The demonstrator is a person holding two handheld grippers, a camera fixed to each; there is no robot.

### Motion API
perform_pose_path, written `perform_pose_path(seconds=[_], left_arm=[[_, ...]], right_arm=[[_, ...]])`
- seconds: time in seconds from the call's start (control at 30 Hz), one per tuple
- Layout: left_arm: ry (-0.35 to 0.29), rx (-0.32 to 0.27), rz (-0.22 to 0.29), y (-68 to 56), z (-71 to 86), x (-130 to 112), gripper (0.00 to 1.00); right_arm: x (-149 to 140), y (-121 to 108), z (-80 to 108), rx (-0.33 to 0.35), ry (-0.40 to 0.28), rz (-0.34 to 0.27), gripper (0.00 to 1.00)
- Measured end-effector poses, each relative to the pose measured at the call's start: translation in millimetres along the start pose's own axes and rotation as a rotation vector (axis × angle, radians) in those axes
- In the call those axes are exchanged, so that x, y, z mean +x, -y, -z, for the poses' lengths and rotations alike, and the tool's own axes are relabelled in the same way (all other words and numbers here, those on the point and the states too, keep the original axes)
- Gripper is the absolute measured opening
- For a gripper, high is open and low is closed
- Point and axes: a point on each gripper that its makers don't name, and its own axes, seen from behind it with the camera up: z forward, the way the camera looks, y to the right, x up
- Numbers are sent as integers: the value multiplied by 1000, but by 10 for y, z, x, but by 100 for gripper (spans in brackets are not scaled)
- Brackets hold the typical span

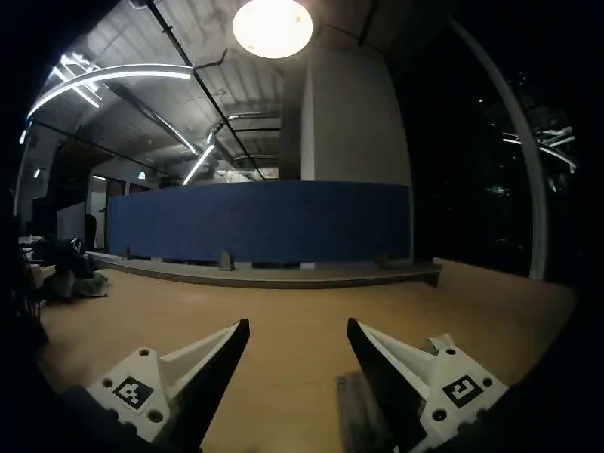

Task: Fold towel

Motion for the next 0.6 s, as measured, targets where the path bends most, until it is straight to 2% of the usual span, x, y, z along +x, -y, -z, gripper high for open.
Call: perform_pose_path(seconds=[0.6], left_arm=[[0,0,1,10,-5,-3,94]], right_arm=[[4,4,-10,0,0,0,100]])
